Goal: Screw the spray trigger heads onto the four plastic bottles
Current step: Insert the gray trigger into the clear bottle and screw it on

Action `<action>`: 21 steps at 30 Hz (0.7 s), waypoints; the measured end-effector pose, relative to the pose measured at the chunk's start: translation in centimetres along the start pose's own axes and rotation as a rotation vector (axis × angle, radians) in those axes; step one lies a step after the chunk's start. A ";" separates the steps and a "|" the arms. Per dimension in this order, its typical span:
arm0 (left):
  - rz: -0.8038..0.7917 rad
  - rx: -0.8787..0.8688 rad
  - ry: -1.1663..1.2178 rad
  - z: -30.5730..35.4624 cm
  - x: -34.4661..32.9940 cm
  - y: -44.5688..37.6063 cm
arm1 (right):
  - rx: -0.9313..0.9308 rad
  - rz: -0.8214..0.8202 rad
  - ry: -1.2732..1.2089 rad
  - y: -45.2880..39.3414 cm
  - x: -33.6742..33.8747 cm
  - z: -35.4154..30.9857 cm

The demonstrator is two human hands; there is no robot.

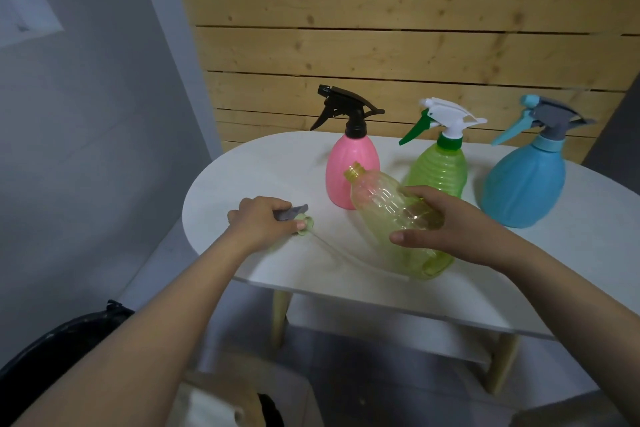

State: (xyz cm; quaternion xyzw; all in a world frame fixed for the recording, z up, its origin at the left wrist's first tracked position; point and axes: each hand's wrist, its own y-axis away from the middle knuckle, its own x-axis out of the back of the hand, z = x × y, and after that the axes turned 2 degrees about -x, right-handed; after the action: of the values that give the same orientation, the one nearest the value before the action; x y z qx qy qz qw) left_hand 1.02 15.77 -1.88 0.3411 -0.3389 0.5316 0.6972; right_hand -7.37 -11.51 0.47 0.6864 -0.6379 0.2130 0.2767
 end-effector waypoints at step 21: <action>0.068 -0.061 0.281 0.3 -1.5 -0.6 | -0.160 -0.066 -0.020 5.3 7.7 4.5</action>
State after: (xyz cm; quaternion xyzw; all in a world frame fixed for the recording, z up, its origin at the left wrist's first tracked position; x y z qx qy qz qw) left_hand 1.24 14.67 -3.06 0.2301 -0.2653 0.5870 0.7295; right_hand -12.21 -20.48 2.66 0.6847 -0.6329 0.1450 0.3312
